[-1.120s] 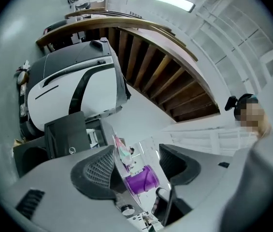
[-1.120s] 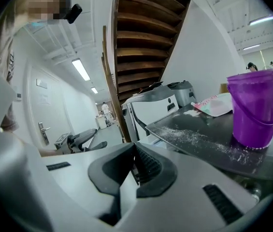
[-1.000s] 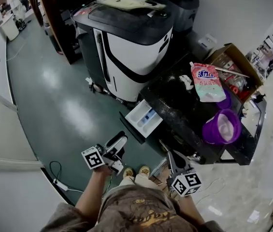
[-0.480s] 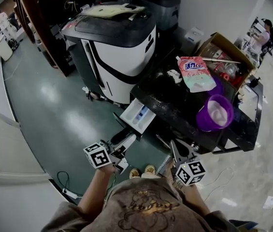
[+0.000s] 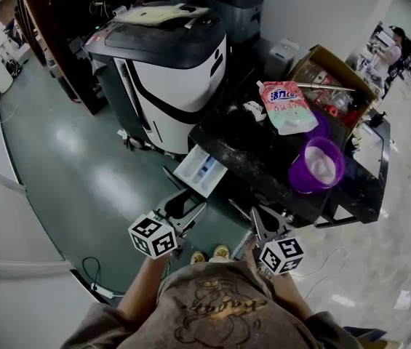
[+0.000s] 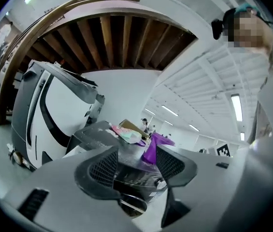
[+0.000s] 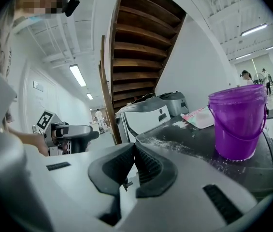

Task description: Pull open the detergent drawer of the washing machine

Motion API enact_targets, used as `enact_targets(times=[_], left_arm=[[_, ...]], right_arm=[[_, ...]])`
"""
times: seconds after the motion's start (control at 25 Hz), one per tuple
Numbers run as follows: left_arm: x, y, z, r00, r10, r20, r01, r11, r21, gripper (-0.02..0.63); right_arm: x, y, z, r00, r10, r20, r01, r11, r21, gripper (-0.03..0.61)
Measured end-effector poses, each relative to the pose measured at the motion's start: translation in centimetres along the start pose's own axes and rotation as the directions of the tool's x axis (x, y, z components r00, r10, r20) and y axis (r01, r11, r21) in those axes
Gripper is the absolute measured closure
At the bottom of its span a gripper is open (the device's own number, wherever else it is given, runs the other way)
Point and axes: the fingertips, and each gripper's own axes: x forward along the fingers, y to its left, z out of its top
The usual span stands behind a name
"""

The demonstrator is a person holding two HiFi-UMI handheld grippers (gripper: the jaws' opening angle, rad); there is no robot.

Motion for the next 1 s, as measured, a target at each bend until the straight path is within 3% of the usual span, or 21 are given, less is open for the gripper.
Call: enact_targets(times=[0.36,0.64,1.0], left_arm=[[0.3,0.6,-1.8,0.996,0.074,-0.05,-0.066,0.987,0.144,0.469],[0.2,1.5,-3.2,0.992,0.113,-0.051,-0.105,0.985,0.135,0.539],[0.4,2.1,-3.8,0.989,0.143,-0.045,-0.136,0.981,0.14,0.581]], right_arm=[[0.7,-0.1,-0.8,1.0,0.0,-0.011,0.0,1.0,-0.003,0.577],[0.8,-0.9,-1.7,0.999,-0.021,-0.027,0.021,1.0,-0.015,0.577],[0.9,-2.2,-3.0,0.998,-0.046,-0.048,0.045,0.999,-0.012,0.577]])
